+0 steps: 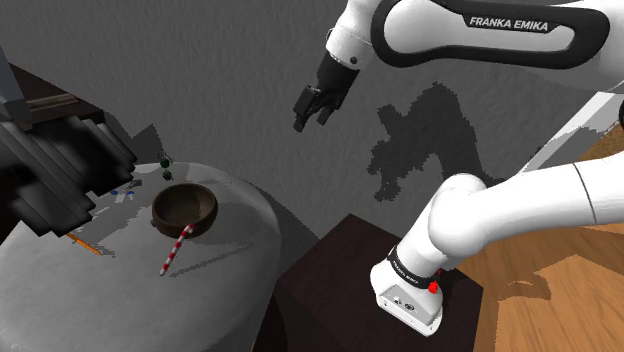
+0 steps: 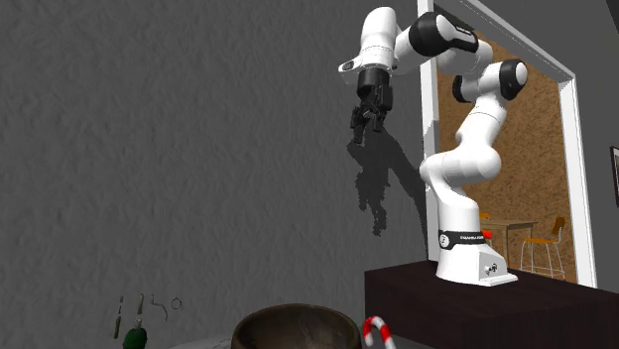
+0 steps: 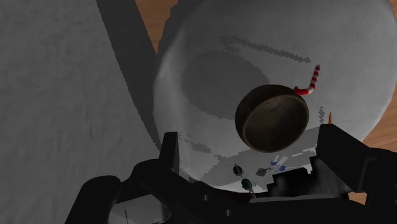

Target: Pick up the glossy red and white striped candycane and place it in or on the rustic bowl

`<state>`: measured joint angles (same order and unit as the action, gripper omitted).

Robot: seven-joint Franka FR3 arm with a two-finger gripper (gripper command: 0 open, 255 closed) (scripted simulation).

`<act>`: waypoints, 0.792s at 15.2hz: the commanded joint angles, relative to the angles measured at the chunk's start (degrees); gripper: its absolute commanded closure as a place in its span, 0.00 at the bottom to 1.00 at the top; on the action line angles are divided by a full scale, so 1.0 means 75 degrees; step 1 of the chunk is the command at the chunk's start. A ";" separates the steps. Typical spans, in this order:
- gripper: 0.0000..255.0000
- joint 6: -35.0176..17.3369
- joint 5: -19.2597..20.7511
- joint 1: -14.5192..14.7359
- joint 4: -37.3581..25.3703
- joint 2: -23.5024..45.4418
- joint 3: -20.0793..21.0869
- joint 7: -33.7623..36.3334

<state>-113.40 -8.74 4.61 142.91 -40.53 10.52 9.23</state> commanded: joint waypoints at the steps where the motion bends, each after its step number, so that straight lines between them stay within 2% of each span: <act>1: 0.00 -0.0439 -0.0098 0.0081 0.0069 0.0313 0.0355 0.0326; 7: 0.00 -0.1680 -0.0136 0.0166 0.0032 0.1483 0.1381 0.1291; 12: 0.00 -0.2637 0.0253 0.0033 -0.0291 0.2726 0.2288 0.2294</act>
<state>-132.03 -7.68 5.16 141.67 -22.08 26.28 24.68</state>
